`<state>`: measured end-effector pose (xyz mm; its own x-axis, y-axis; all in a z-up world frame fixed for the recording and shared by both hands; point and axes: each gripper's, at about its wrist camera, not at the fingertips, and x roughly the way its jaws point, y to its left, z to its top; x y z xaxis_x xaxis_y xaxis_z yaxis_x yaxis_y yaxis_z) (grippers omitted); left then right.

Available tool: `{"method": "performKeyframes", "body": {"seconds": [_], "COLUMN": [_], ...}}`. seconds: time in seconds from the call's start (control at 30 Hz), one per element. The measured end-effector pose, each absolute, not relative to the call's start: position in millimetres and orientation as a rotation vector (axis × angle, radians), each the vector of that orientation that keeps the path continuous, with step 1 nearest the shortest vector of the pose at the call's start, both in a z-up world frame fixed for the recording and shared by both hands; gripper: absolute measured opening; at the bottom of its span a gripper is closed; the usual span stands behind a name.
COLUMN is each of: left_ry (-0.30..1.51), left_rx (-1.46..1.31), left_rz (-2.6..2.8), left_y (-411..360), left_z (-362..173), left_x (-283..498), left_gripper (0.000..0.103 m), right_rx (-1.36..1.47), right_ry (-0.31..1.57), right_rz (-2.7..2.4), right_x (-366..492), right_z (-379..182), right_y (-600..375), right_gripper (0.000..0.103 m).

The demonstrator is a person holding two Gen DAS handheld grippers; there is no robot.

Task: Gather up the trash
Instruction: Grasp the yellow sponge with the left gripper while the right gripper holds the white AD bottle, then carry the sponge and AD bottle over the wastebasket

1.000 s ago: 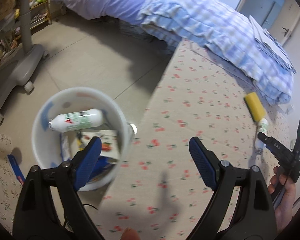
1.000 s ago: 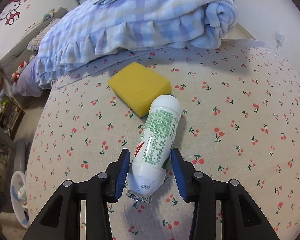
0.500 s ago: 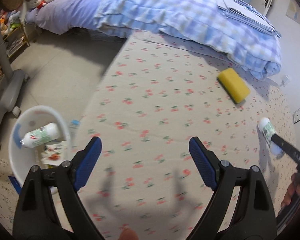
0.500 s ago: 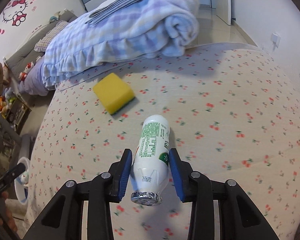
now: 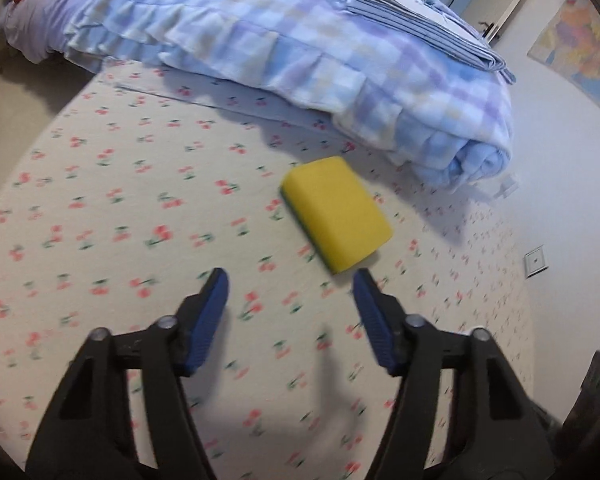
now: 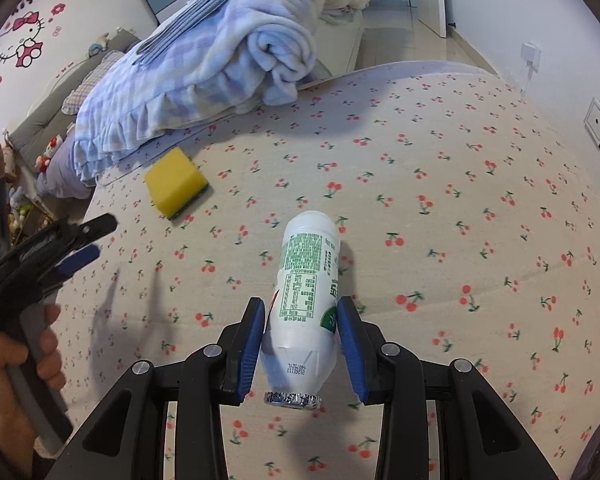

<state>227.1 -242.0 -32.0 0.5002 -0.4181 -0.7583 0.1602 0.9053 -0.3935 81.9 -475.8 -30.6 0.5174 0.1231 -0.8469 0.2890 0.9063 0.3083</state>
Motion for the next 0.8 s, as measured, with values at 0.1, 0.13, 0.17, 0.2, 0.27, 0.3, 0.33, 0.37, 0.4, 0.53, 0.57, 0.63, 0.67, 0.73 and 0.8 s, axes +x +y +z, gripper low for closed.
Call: {"method": "performKeyframes", "body": {"seconds": [0.1,0.13,0.17,0.2,0.27,0.3,0.33,0.37,0.4,0.53,0.57,0.63,0.67,0.73,0.8], "left_ry": [0.972,0.965,0.960,0.958,0.964,0.972,0.981,0.994,1.014,1.033,1.040,1.055,1.061,1.064,1.056], "left_rx": [-0.354,-0.377,-0.395,-0.407,-0.413,-0.407,-0.396,-0.383,-0.369,-0.337,-0.336,-0.325,-0.318,-0.321,-0.320], "left_rz": [-0.387,-0.397,-0.402,-0.403,-0.401,-0.399,-0.393,-0.390,-0.393,-0.384,-0.389,-0.390,-0.387,-0.389,-0.397], "left_y": [-253.0,-256.7,-260.3,-263.1,-271.1,-275.4,-280.6,-285.6,-290.6,-295.7,-294.7,-291.3,-288.8,-281.0,-266.2], "left_z": [-38.8,-40.7,-42.2,-43.6,-47.3,-49.0,-51.1,-53.6,-56.3,-53.9,-52.4,-48.5,-47.1,-44.7,-39.5], "left_x": [236.4,239.6,242.2,245.1,251.7,254.3,256.6,258.4,261.4,259.6,259.4,256.1,253.0,245.3,238.0], "left_gripper": [0.053,0.052,0.051,0.051,0.051,0.051,0.050,0.044,0.041,0.033,0.030,0.028,0.027,0.026,0.026], "right_rx": [0.452,0.456,0.461,0.466,0.477,0.482,0.488,0.497,0.499,0.503,0.502,0.497,0.493,0.490,0.490], "right_ry": [1.029,1.030,1.032,1.035,1.041,1.044,1.044,1.040,1.041,1.039,1.039,1.035,1.032,1.025,1.016], "right_rz": [-0.116,-0.120,-0.125,-0.130,-0.142,-0.147,-0.151,-0.153,-0.158,-0.161,-0.159,-0.152,-0.146,-0.138,-0.125], "right_x": [78.7,77.8,76.8,75.9,74.3,73.5,72.8,72.1,72.0,71.5,71.5,71.8,72.4,73.1,73.6], "right_z": [-33.7,-35.0,-37.1,-39.4,-44.3,-46.3,-47.9,-48.5,-48.6,-46.6,-45.8,-43.3,-41.1,-37.3,-32.1], "right_y": [-487.0,-489.9,-494.0,-497.5,-504.7,-507.8,-510.3,-513.1,-514.9,-514.8,-513.1,-508.8,-506.3,-502.7,-497.6], "right_gripper": [0.038,0.038,0.038,0.038,0.037,0.037,0.037,0.037,0.037,0.037,0.037,0.037,0.037,0.037,0.037]}}
